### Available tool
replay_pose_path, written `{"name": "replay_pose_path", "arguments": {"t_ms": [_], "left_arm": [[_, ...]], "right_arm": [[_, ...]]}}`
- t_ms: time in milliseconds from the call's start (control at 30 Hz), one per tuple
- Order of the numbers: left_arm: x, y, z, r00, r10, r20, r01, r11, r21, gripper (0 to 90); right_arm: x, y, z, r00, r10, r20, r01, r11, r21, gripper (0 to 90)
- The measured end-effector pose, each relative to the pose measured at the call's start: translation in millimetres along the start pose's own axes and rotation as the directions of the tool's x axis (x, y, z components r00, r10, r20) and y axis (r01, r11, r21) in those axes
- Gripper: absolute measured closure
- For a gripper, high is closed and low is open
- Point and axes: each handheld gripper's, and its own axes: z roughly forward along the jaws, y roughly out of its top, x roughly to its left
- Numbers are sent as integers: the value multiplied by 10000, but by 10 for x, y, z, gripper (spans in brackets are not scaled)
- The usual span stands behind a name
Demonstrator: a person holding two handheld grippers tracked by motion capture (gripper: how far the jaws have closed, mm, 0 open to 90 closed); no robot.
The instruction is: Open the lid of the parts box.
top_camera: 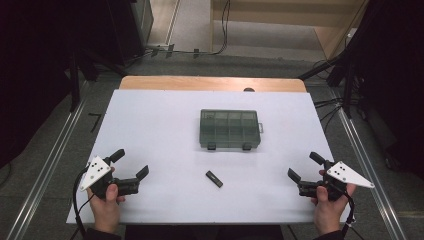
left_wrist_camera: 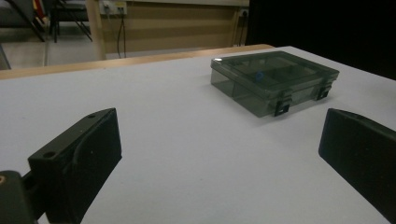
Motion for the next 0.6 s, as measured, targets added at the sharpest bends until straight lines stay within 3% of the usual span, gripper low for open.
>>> {"name": "replay_pose_path", "arguments": {"t_ms": [600], "left_arm": [[-63,242,222,9989,-16,463,14,10000,44,0]], "right_arm": [[39,256,142,9995,-25,-326,31,9998,205,0]]}}
